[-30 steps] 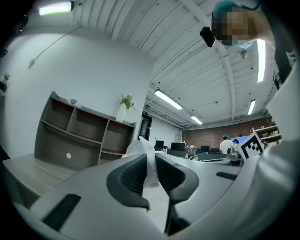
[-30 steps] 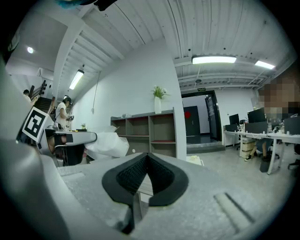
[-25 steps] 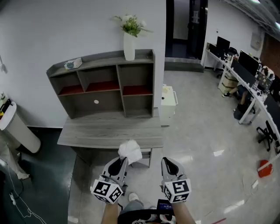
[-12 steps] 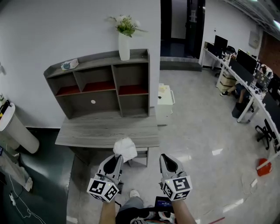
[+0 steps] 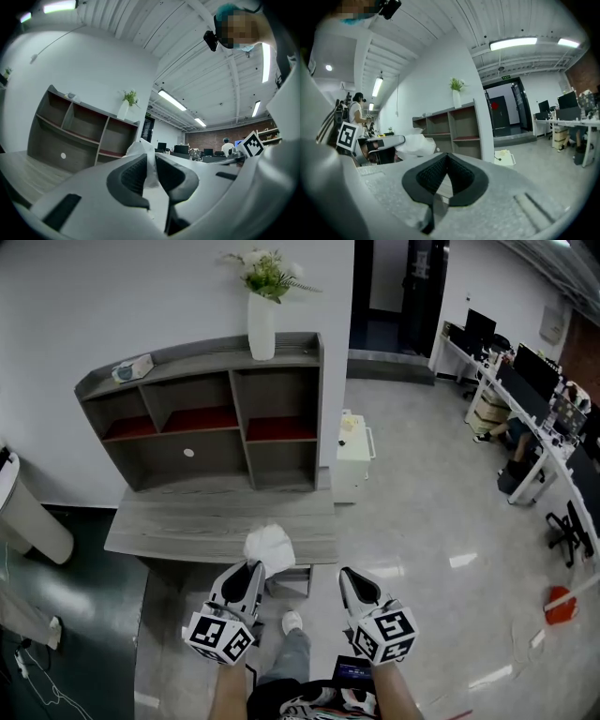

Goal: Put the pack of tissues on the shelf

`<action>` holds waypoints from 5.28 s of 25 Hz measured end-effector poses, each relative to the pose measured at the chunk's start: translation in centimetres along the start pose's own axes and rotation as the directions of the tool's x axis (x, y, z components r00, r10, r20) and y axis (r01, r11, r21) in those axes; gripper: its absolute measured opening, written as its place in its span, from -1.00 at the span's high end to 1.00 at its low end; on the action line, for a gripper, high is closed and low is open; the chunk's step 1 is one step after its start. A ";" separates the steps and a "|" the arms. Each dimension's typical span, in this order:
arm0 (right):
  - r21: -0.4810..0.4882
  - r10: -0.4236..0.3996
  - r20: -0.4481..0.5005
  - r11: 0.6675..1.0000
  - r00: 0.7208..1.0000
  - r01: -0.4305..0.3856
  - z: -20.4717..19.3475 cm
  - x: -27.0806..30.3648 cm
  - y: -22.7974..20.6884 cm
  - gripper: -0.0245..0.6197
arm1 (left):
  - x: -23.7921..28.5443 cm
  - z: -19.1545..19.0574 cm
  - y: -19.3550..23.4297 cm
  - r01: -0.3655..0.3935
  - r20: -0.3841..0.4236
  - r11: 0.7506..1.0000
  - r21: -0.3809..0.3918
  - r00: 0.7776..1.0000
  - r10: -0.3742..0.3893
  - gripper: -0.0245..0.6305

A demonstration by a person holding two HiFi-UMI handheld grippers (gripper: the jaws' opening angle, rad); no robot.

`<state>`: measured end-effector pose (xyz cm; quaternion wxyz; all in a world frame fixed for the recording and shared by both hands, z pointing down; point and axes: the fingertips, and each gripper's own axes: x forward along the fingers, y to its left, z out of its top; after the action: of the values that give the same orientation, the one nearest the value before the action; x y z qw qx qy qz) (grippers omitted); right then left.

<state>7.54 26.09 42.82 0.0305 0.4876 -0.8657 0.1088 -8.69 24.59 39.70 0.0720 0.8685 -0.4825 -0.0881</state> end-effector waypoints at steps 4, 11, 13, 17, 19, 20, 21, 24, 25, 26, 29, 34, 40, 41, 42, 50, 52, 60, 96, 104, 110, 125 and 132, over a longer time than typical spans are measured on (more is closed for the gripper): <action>-0.041 -0.055 -0.013 0.998 0.998 0.054 0.5 4.9 -3.8 0.91 | 5.3 0.0 3.7 0.005 0.000 1.000 -0.002 1.000 -0.005 0.79; -0.005 -0.084 -0.005 0.996 0.996 0.084 4.0 15.9 -10.0 0.91 | 15.6 2.0 10.7 0.005 -0.010 1.000 0.013 1.000 -0.004 0.79; 0.004 -0.084 -0.011 0.996 0.996 0.084 4.6 18.9 -11.1 0.91 | 18.2 2.6 12.7 0.008 -0.018 1.000 0.019 1.000 -0.007 0.79; 0.027 -0.089 -0.014 0.996 0.996 0.089 5.5 23.9 -13.1 0.91 | 23.0 3.4 15.6 0.060 -0.034 0.997 0.051 0.998 -0.058 0.79; 0.040 -0.104 -0.011 0.994 0.995 0.104 5.6 25.5 -14.1 0.91 | 24.9 3.6 16.3 0.092 -0.034 0.994 0.062 0.995 -0.090 0.79; 0.045 -0.113 -0.011 0.993 0.994 0.113 5.6 26.2 -14.6 0.91 | 25.7 3.4 16.6 0.105 -0.036 0.992 0.065 0.994 -0.102 0.79; 0.049 -0.121 -0.014 0.991 0.993 0.122 5.5 26.6 -15.0 0.91 | 26.5 3.2 16.9 0.115 -0.040 0.991 0.065 0.993 -0.113 0.79; 0.059 -0.145 -0.036 0.987 0.989 0.147 4.8 27.2 -15.9 0.91 | 28.0 2.2 17.2 0.140 -0.057 0.989 0.050 0.989 -0.137 0.80; 0.061 -0.152 -0.043 0.986 0.987 0.154 4.6 27.2 -16.1 0.91 | 28.4 2.0 17.3 0.146 -0.059 0.988 0.043 0.988 -0.144 0.80; 0.060 -0.157 -0.046 0.985 0.986 0.160 4.5 27.3 -16.3 0.91 | 28.7 1.8 17.4 0.152 -0.060 0.988 0.038 0.987 -0.149 0.80; 0.054 -0.169 -0.046 0.984 0.985 0.172 4.6 27.3 -16.8 0.91 | 29.5 1.6 17.6 0.166 -0.060 0.986 0.030 0.985 -0.164 0.80; 0.042 -0.170 -0.036 0.984 0.985 0.171 5.5 27.9 -17.0 0.91 | 30.1 2.2 17.7 0.175 -0.043 0.984 0.025 0.984 -0.173 0.80; 0.018 -0.162 -0.017 0.987 0.987 0.162 6.3 29.0 -17.5 0.91 | 30.7 2.7 18.4 0.156 -0.018 0.987 0.032 0.988 -0.155 0.80; 0.021 -0.160 -0.014 0.987 0.987 0.160 6.3 29.2 -17.6 0.91 | 30.8 2.6 18.5 0.153 -0.016 0.988 0.033 0.988 -0.153 0.80; 0.028 -0.157 -0.010 0.987 0.988 0.157 6.5 29.3 -17.7 0.91 | 31.0 2.6 18.6 0.151 -0.016 0.988 0.035 0.988 -0.151 0.80; 0.052 -0.143 -0.004 0.988 0.990 0.143 7.0 30.5 -19.2 0.91 | 32.8 2.0 19.2 0.140 -0.036 0.989 0.048 0.990 -0.138 0.80; 0.067 -0.135 -0.008 0.988 0.991 0.135 6.8 30.9 -19.6 0.91 | 33.2 1.5 19.2 0.139 -0.048 0.988 0.064 0.990 -0.136 0.80; 0.084 -0.116 -0.026 0.989 0.993 0.118 6.3 32.4 -20.3 0.91 | 34.3 0.6 20.1 0.125 -0.086 0.988 0.088 0.989 -0.118 0.80; 0.132 -0.149 -0.073 0.979 0.986 0.158 5.0 35.0 -24.9 0.91 | 39.9 -2.6 24.1 0.047 -0.136 0.998 0.030 0.990 -0.043 0.79; 0.136 -0.144 -0.082 0.979 0.986 0.154 4.5 35.3 -25.5 0.91 | 40.6 -3.1 24.7 0.006 -0.148 0.999 0.035 0.989 -0.001 0.78; 0.131 -0.127 -0.079 0.982 0.989 0.137 4.6 35.8 -25.2 0.91 | 40.6 -3.4 24.3 0.040 -0.160 0.999 0.000 0.986 -0.040 0.71; 0.134 -0.124 -0.059 0.982 0.991 0.131 4.7 34.7 -24.8 0.91 | 40.1 -3.6 24.3 0.003 -0.186 0.999 0.040 0.983 0.004 0.38; 0.130 -0.109 -0.046 0.985 0.993 0.114 4.9 34.7 -23.8 0.91 | 38.9 -3.6 24.2 0.004 -0.196 1.000 0.029 0.981 0.002 0.33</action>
<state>9.89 -15.93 47.30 0.0207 0.5339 -0.8273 0.1736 -7.70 -21.09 45.05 0.1065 0.8742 -0.4737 0.0049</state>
